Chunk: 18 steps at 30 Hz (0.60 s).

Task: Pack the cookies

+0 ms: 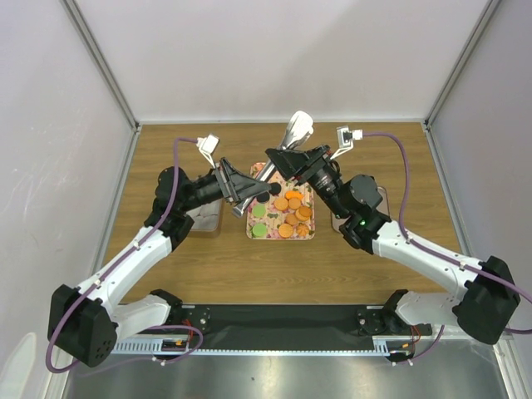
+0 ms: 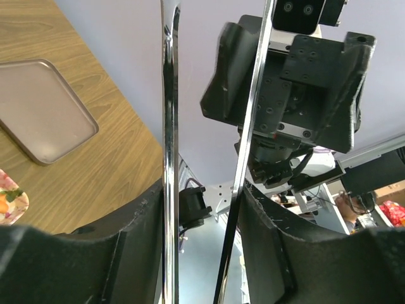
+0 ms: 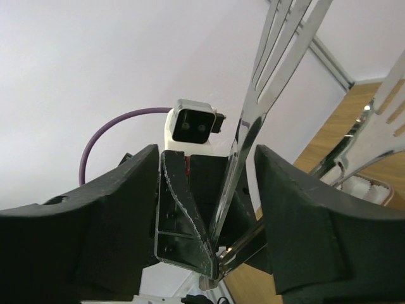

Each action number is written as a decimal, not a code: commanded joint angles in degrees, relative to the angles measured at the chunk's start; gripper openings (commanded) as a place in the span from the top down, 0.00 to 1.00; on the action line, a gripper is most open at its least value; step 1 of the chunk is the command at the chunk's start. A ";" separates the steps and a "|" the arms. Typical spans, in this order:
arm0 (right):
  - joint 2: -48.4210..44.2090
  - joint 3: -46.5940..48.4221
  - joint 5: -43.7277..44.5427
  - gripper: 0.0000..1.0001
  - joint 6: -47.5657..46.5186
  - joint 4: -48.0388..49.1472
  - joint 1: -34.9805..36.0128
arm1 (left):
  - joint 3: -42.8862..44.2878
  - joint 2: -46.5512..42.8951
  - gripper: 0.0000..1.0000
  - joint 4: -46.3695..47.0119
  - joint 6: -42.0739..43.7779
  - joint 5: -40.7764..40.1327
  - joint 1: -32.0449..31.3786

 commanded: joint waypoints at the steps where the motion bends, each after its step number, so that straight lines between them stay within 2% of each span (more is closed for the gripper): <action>1: -2.60 -0.09 2.29 0.32 -0.99 -0.94 -0.33 | 3.12 -2.01 0.49 0.84 2.57 -0.62 0.34; 5: -4.88 -0.88 4.66 0.16 -1.51 -4.81 -0.95 | 4.17 -2.45 0.49 -1.19 4.15 -0.97 0.34; 9: -7.88 -2.20 6.77 0.07 -0.82 -10.86 -2.61 | 4.88 -2.45 0.49 -2.51 5.30 -1.14 0.34; 18: -17.53 -4.92 9.49 0.05 -1.69 -23.16 -4.38 | 5.84 -2.28 0.49 -8.11 9.24 -2.28 0.34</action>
